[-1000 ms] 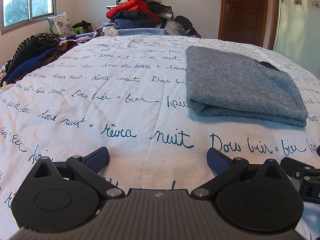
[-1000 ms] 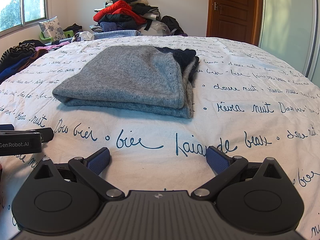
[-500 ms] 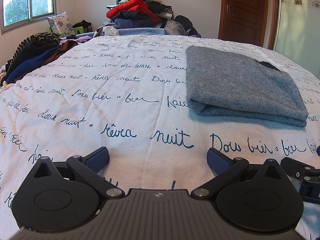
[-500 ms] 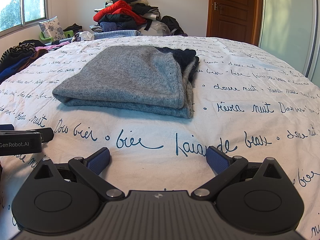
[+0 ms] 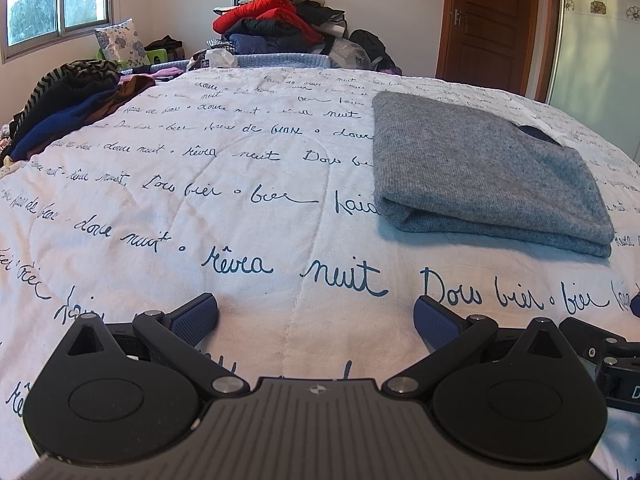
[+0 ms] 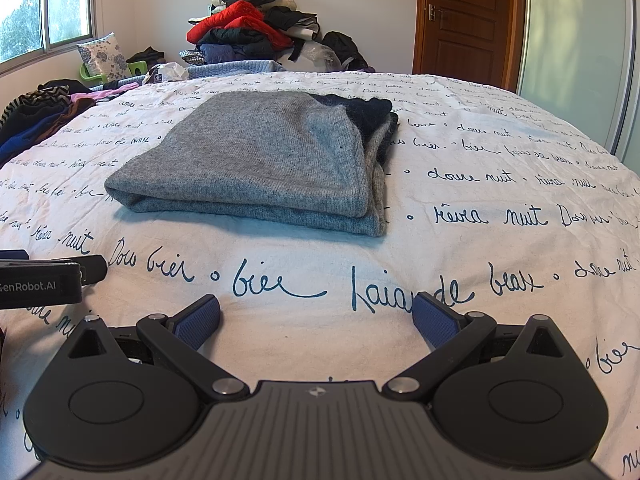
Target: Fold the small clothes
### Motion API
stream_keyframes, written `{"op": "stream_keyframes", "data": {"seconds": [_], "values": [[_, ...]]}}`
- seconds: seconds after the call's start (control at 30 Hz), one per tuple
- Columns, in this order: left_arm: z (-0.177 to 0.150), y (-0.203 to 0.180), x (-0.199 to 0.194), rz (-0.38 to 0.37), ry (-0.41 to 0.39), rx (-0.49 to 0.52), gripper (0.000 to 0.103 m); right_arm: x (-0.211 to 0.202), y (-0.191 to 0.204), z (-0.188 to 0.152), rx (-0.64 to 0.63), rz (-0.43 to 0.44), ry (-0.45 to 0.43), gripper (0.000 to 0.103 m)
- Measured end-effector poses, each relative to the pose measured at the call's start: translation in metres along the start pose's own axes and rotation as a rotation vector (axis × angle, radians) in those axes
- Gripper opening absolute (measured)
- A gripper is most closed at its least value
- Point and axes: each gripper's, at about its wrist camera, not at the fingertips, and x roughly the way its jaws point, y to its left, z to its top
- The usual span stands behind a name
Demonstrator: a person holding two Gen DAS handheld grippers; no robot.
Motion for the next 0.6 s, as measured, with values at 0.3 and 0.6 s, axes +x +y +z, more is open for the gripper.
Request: {"op": "stream_keyframes", "data": {"seconds": [0.3, 0.6], "values": [[0.0, -0.001, 0.0, 0.001, 0.0, 0.001, 0.103, -0.001, 0.008, 0.005, -0.03, -0.025, -0.004, 0.103], [-0.001, -0.001, -0.001, 0.001, -0.002, 0.0, 0.103, 0.008, 0.005, 0.008, -0.009, 0.02, 0.012, 0.103]]}}
